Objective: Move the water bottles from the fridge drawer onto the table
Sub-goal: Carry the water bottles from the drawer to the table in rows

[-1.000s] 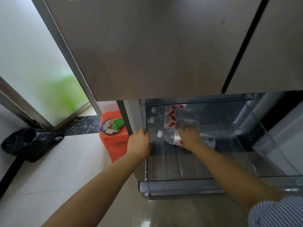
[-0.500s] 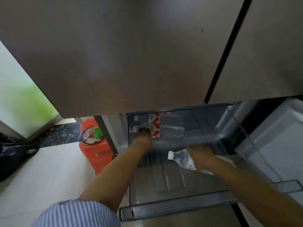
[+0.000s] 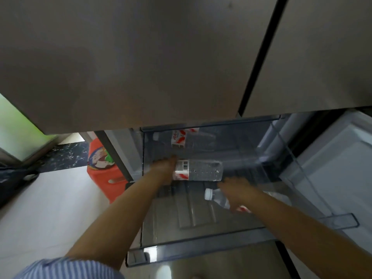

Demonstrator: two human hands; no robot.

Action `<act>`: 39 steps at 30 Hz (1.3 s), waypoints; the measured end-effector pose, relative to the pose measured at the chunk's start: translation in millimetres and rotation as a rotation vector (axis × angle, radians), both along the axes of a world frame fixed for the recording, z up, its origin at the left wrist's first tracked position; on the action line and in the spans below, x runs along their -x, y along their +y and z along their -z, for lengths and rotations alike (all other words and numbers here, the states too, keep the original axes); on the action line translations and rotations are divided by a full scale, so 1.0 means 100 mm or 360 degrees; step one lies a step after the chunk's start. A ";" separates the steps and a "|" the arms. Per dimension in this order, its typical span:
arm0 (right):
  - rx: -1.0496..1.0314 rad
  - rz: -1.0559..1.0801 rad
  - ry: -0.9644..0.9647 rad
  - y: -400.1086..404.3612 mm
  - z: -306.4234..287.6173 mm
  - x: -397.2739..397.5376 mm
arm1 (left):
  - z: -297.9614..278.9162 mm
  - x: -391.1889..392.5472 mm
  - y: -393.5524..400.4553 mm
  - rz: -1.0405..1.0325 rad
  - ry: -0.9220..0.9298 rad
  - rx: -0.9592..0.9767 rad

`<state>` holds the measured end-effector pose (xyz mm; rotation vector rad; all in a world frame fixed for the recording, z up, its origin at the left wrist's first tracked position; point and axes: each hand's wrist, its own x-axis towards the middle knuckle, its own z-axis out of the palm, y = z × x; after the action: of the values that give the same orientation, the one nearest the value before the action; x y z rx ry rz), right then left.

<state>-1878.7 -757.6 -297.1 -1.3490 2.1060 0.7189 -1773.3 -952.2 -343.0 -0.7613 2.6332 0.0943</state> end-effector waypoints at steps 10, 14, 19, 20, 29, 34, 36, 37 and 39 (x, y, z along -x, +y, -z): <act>0.0652 0.0130 -0.0027 -0.09 -0.18 -0.13 | -0.42 -0.30 0.26 -0.0133 0.0086 -0.0396; 0.0815 0.0208 0.0079 -0.01 -0.52 -0.04 | -0.66 -0.50 0.57 -0.0323 0.0609 -0.0630; 0.0779 0.0208 0.0190 0.03 -1.14 -0.04 | -1.19 -0.47 0.82 -0.0535 0.1146 -0.0568; 0.0758 0.0218 0.0171 0.04 -1.26 -0.08 | -1.30 -0.47 0.86 -0.0526 0.1195 -0.0507; 0.1423 0.0061 -0.0082 -0.15 -2.25 -1.05 | -2.32 -1.69 1.03 -0.0783 0.1931 -0.0051; 0.1747 -0.0278 -0.0382 -0.21 -2.77 -2.17 | -2.77 -2.86 1.42 -0.0950 0.2071 0.0307; 0.1707 -0.0487 -0.0477 -0.15 -2.89 -2.73 | -2.85 -3.41 1.63 -0.1082 0.1983 0.0366; 0.1662 -0.0586 -0.0528 -0.13 -2.91 -3.01 | -2.86 -3.70 1.74 -0.1154 0.1917 0.0399; 0.1579 -0.0747 -0.0654 -0.08 -2.88 -3.58 | -2.81 -4.26 1.99 -0.1301 0.1792 0.0491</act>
<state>-1520.4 -766.1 -9.2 -2.2890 1.8306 -0.5420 -1346.9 -753.4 -61.8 -2.4320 3.0623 0.4577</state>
